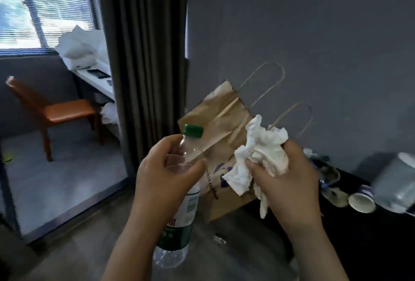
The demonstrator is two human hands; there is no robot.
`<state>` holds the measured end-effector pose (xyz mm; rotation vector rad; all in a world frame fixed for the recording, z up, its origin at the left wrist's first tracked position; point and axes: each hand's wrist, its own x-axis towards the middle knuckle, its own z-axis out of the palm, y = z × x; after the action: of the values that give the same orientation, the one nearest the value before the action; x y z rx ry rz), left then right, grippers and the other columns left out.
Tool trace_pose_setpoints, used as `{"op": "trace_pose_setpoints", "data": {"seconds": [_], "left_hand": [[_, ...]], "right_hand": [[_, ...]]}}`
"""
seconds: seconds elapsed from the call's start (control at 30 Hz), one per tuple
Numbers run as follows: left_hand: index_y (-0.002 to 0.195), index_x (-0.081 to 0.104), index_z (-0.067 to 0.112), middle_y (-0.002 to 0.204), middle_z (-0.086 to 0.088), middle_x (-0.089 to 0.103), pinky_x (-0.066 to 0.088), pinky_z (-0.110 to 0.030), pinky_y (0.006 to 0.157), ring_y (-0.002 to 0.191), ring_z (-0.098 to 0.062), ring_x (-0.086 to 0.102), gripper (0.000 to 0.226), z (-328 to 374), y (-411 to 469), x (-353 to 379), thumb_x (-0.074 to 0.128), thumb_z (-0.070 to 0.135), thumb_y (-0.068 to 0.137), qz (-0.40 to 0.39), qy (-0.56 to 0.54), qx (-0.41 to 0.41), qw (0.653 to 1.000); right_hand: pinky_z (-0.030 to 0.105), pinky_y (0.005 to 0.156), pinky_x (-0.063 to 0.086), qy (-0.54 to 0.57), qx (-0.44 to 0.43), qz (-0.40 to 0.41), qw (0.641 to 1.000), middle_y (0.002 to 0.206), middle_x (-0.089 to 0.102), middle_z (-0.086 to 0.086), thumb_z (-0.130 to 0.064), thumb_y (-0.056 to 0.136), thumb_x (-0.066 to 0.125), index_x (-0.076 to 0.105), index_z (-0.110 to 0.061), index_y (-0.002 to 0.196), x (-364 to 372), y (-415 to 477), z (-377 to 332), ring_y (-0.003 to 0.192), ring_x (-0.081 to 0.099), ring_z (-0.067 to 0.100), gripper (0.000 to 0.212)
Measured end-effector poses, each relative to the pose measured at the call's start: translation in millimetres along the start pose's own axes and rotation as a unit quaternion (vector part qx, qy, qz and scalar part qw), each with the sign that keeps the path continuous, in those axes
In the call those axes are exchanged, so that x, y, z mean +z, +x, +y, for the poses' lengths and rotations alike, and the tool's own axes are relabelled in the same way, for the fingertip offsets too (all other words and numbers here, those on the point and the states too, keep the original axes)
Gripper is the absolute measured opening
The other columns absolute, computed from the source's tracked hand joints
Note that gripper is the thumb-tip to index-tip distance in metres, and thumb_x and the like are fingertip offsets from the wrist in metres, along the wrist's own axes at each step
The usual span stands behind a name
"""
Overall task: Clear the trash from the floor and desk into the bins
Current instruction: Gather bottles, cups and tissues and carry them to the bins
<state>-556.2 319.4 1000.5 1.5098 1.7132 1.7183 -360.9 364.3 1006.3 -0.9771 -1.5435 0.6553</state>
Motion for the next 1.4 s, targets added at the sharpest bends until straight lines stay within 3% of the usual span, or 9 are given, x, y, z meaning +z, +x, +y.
{"op": "trace_pose_setpoints", "data": {"seconds": [0.2,0.3,0.43,0.57,0.7,0.97,1.1,1.23,1.4], "left_hand": [[0.095,0.064,0.043,0.088,0.016,0.069,0.051,-0.021,0.066,0.078,-0.003,0.066,0.035,42.8,-37.3,80.7,0.079,0.042,0.064,-0.136,-0.101,0.011,0.986],[0.098,0.064,0.041,0.09,0.018,0.069,0.05,-0.013,0.064,0.08,0.002,0.065,0.037,72.2,-61.7,121.1,0.08,0.039,0.065,-0.202,-0.133,0.027,0.97],[0.103,0.064,0.037,0.096,0.022,0.068,0.053,-0.015,0.07,0.087,0.001,0.065,0.038,119.0,-97.7,173.8,0.081,0.031,0.069,-0.276,-0.174,0.053,0.944],[0.1,0.062,0.042,0.092,0.028,0.066,0.048,-0.01,0.067,0.085,0.009,0.063,0.038,178.9,-149.9,231.3,0.078,0.04,0.065,-0.335,-0.205,0.085,0.916],[0.108,0.061,0.041,0.098,0.025,0.066,0.046,-0.013,0.069,0.088,0.009,0.062,0.047,250.8,-229.6,296.3,0.076,0.045,0.064,-0.396,-0.236,0.108,0.881],[0.101,0.061,0.044,0.095,0.027,0.066,0.047,-0.018,0.071,0.088,0.011,0.06,0.042,374.3,-399.9,399.5,0.076,0.047,0.063,-0.496,-0.29,0.144,0.806],[0.094,0.054,0.053,0.089,0.041,0.058,0.039,-0.008,0.06,0.086,0.027,0.05,0.037,415.6,-466.3,433.5,0.075,0.049,0.064,-0.553,-0.299,0.166,0.76],[0.095,0.058,0.05,0.094,0.042,0.057,0.045,-0.014,0.062,0.086,0.022,0.054,0.037,441.9,-521.8,467.7,0.074,0.05,0.062,-0.618,-0.314,0.172,0.7],[0.099,0.059,0.048,0.098,0.037,0.06,0.048,-0.016,0.067,0.089,0.018,0.056,0.04,461.4,-574.7,520.6,0.078,0.046,0.064,-0.662,-0.33,0.18,0.649]], "right_hand": [[0.016,0.062,0.051,-0.12,0.004,0.128,0.984,0.09,0.068,-0.017,-0.029,0.077,0.076,0.059,-0.036,0.106,-110.9,-46.6,-10.3,0.081,0.066,0.0,0.034],[0.017,0.06,0.051,-0.181,0.007,0.188,0.965,0.087,0.067,-0.018,-0.031,0.077,0.076,0.059,-0.037,0.104,-163.4,-70.4,-20.6,0.077,0.065,0.0,0.032],[0.012,0.056,0.048,-0.228,0.014,0.263,0.937,0.085,0.066,-0.023,-0.029,0.077,0.076,0.057,-0.041,0.098,-236.0,-107.4,-33.5,0.074,0.063,-0.003,0.031],[0.019,0.06,0.051,-0.264,0.035,0.33,0.906,0.091,0.065,-0.023,-0.031,0.076,0.075,0.056,-0.041,0.101,-321.6,-151.9,-43.6,0.078,0.062,-0.001,0.033],[0.011,0.061,0.046,-0.315,0.045,0.394,0.862,0.091,0.064,-0.028,-0.036,0.076,0.074,0.056,-0.038,0.106,-423.6,-209.1,-63.2,0.081,0.061,-0.005,0.035],[0.038,0.062,0.057,-0.379,0.084,0.512,0.766,0.086,0.066,-0.02,-0.036,0.077,0.074,0.055,-0.041,0.097,-594.4,-338.7,-105.6,0.074,0.065,0.005,0.028],[0.025,0.056,0.055,-0.409,0.1,0.558,0.715,0.091,0.064,-0.023,-0.035,0.079,0.073,0.054,-0.042,0.098,-643.5,-398.9,-115.4,0.078,0.064,0.0,0.028],[0.009,0.052,0.049,-0.419,0.134,0.597,0.671,0.095,0.061,-0.027,-0.036,0.078,0.074,0.053,-0.037,0.104,-677.1,-446.0,-115.3,0.084,0.062,-0.007,0.033],[0.011,0.048,0.047,-0.438,0.166,0.645,0.604,0.088,0.061,-0.025,-0.032,0.077,0.076,0.052,-0.037,0.1,-719.8,-474.0,-105.8,0.082,0.06,-0.01,0.033]]}}
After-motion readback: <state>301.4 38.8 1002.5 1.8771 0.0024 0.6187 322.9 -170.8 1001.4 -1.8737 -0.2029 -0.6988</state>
